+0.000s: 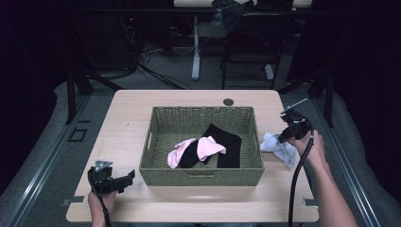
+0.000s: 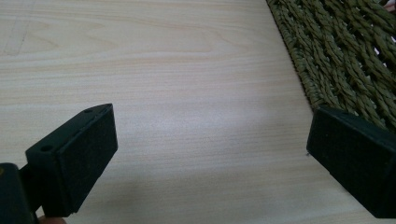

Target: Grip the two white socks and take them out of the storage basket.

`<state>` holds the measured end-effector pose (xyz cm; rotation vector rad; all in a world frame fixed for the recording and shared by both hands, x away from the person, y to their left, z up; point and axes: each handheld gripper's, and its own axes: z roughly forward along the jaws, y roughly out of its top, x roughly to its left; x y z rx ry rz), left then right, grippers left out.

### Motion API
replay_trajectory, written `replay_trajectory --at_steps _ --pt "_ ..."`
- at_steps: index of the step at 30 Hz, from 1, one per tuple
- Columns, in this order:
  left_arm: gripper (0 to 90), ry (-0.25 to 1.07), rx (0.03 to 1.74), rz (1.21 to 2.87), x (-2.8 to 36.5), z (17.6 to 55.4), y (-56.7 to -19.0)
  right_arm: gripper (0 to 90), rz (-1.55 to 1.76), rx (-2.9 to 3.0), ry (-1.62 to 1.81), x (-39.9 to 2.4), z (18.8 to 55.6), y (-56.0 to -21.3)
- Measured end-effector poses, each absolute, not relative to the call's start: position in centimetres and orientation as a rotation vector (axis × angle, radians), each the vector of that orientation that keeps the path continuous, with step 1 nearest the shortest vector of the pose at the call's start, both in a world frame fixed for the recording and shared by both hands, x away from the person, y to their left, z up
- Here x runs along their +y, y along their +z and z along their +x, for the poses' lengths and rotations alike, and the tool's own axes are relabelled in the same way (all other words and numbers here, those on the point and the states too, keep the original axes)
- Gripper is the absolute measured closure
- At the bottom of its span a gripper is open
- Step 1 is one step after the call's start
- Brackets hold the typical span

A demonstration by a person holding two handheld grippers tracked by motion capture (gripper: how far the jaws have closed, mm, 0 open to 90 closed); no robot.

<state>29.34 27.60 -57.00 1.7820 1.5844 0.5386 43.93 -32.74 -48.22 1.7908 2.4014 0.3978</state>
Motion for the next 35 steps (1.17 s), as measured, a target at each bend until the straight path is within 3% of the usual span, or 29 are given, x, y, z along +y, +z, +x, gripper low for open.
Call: replay_trajectory --at_steps 4,12,21,35 --pt "1.6 0.540 1.586 1.786 27.7 29.3 -57.0 78.4 1.810 2.392 0.420 -32.5 43.9 -49.6" --pt "1.6 0.544 1.586 1.782 27.6 29.2 -56.9 42.6 1.768 2.318 0.537 -32.7 41.1 -47.7" --pt "1.6 0.546 1.585 1.782 27.6 29.3 -56.9 18.8 1.699 2.318 0.656 -33.2 36.5 -47.4" --pt "1.6 0.540 1.588 1.793 27.4 29.5 -57.1 9.8 1.659 2.354 0.661 -33.1 31.2 -50.9"
